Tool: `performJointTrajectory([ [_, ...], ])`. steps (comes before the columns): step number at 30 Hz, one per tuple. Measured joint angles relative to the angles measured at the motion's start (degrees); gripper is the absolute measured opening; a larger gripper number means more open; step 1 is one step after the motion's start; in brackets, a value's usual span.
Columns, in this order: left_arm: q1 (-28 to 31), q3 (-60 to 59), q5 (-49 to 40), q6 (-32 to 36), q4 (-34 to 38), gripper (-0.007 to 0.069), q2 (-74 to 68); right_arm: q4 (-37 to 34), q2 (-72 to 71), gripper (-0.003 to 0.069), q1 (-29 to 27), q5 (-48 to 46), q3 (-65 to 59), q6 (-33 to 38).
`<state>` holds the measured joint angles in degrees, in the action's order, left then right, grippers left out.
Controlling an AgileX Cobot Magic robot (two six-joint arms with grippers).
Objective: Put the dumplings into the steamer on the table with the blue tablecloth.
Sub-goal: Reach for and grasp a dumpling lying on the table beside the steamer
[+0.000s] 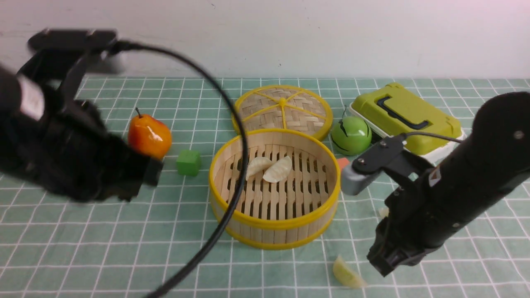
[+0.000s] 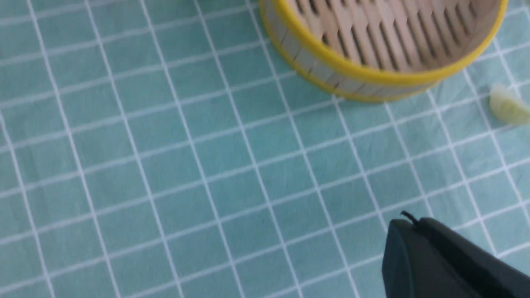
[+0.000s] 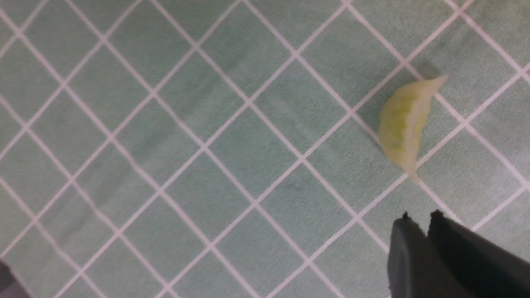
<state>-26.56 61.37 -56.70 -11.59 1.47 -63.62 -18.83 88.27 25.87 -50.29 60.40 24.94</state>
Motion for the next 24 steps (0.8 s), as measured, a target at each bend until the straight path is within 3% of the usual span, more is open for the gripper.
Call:
performJointTrajectory([
  [2, 0.0, -3.78, 0.53, -0.37, 0.02, -0.0014, 3.4, 0.39, 1.64, 0.0158, 0.0, 0.98, 0.26, -0.12],
  [6, 0.0, -15.44, 3.86, -2.9, 0.97, -0.0014, 12.99, 1.76, 6.93, 0.0394, 1.13, 3.72, 2.22, -0.13],
  [8, 0.0, -18.76, 4.63, -3.32, 1.52, -0.0014, 16.02, 3.34, 9.22, 0.0462, 2.62, 4.11, 3.7, -0.24],
  [11, 0.0, -21.84, 5.2, -3.32, 1.92, -0.0014, 19.85, 6.59, 12.54, 0.0496, 4.9, 5.14, 5.55, -2.3],
  [15, 0.0, -23.81, 5.62, -3.37, 1.92, -0.0014, 22.35, 11.41, 16.8, 0.0477, 6.89, 6.48, 7.38, -7.0],
  [20, 0.0, -24.31, 5.62, -3.37, 1.87, -0.0014, 22.68, 18.83, 19.73, 0.0333, 7.24, 6.74, 8.25, -18.64],
  [22, 0.0, -24.31, 5.62, -3.37, 1.59, -0.0014, 22.68, 19.44, 19.8, 0.0234, 7.24, 6.54, 8.25, -20.58],
  [23, 0.0, -24.31, 5.62, -3.37, 1.59, -0.0014, 22.68, 19.44, 19.8, 0.0234, 7.24, 6.54, 8.25, -20.58],
  [24, 0.0, -24.31, 5.62, -3.37, 1.16, -0.0014, 22.68, 18.83, 19.8, 0.0185, 7.24, 6.54, 8.37, -20.77],
])
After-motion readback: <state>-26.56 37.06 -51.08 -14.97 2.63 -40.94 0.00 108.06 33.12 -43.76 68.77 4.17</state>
